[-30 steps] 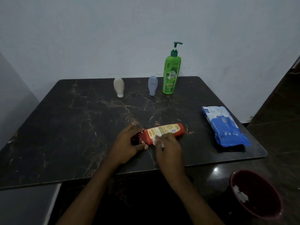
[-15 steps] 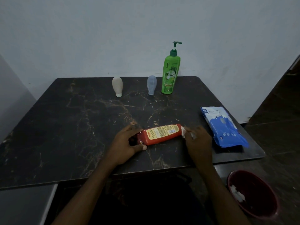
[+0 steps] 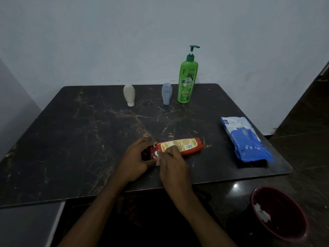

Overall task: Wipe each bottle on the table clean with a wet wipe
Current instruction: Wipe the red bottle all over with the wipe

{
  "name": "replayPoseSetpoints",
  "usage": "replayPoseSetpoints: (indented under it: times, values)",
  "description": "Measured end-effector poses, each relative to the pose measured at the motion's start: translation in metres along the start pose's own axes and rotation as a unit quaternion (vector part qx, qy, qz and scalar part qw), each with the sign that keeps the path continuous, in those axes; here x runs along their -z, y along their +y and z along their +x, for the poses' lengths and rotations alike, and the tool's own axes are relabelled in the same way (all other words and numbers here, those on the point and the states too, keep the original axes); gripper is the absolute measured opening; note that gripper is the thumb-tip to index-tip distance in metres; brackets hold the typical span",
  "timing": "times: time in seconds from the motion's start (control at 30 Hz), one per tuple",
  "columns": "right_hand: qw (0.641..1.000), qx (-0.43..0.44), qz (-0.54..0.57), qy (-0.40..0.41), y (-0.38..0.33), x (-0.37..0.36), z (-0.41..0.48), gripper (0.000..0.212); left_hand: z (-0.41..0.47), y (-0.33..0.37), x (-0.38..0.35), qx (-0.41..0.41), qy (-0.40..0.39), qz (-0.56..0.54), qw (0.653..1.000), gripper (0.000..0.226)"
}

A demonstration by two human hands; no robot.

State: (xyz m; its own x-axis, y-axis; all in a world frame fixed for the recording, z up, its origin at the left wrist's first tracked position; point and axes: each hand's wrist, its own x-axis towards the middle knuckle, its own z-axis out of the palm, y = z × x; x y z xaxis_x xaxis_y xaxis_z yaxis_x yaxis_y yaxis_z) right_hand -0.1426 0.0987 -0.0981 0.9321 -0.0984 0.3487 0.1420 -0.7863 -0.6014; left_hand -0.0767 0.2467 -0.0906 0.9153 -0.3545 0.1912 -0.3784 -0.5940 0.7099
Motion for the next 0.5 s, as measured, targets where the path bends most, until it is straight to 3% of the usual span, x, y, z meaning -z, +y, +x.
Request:
replayPoseSetpoints:
  times: [0.13,0.27,0.37,0.5]
  values:
    - [1.000,-0.023,0.003,0.016,0.023,0.018,0.005,0.023,0.001,0.000,0.000,0.009,-0.005,-0.008,1.000,0.068]
    - [0.982,-0.171,0.036,0.072,0.061,0.049,0.022,0.014,0.001,0.000,0.001,0.012,-0.016,-0.004,1.000,0.068]
    - [0.976,-0.168,0.054,0.124,0.086,0.065,0.025,0.013,0.001,-0.001,0.001,0.008,-0.017,-0.010,1.000,0.067]
    - [0.971,-0.183,0.071,0.136,0.098,0.063,0.026,0.013,0.000,-0.001,0.001,0.007,-0.016,-0.012,1.000,0.066]
